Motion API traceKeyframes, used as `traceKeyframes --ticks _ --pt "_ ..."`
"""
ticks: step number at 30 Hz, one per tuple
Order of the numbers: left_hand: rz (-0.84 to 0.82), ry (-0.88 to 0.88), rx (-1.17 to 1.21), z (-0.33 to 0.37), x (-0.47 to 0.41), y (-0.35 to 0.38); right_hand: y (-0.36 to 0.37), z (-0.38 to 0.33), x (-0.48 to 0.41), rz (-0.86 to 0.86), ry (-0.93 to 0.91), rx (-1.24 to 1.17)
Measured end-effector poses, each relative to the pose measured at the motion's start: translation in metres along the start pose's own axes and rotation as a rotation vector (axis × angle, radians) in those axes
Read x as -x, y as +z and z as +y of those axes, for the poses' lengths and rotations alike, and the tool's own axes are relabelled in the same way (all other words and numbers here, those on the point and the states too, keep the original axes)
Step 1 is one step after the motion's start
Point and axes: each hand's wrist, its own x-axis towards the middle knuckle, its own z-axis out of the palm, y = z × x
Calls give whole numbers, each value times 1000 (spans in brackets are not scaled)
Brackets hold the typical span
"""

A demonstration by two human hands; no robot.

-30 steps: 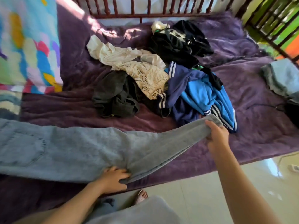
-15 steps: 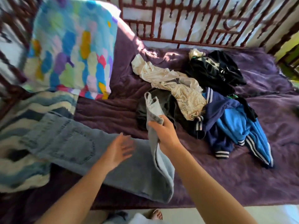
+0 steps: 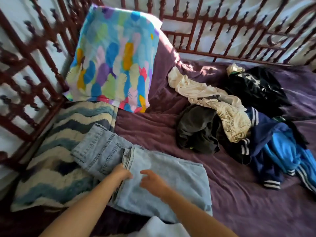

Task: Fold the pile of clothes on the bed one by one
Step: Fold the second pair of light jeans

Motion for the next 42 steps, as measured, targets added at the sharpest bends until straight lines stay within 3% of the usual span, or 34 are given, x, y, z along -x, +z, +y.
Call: traceKeyframes --ticks 4,7,10,12,14,16,19,22,26,30,32,34,37,40,42 --pt "82 231 -147 -2 -3 -6 -32 14 -6 150 148 41" --pt "70 439 -92 14 0 -26 -49 24 -6 235 218 11" --pt "136 631 -35 34 5 -63 -61 30 -6 422 184 53" --pt "265 686 0 38 7 -91 -68 33 -5 532 136 74" --pt "442 625 -26 28 0 -117 -73 37 -4 569 111 129" --pt "566 453 -127 8 -11 -134 -73 44 -5 538 151 287" --pt "527 253 -362 -20 -17 -130 -63 66 -1 398 322 505" --pt "547 184 -492 -38 -15 -109 -49 91 7 337 403 528" --pt "505 171 -330 -39 -13 -122 -43 101 12 447 457 205" --pt "423 283 119 -28 -6 -150 -46 106 17 471 494 -4" --pt "417 259 218 -28 -5 -159 -52 109 17 462 446 -138" --pt "448 201 134 -34 -6 -159 -64 113 19 411 392 -283" --pt "505 123 -249 -46 -3 -142 -74 117 27 206 468 -324" --pt "737 107 -590 -54 6 -113 -68 123 32 229 525 5" --pt "804 304 -625 -53 13 -89 -60 123 30 331 497 228"
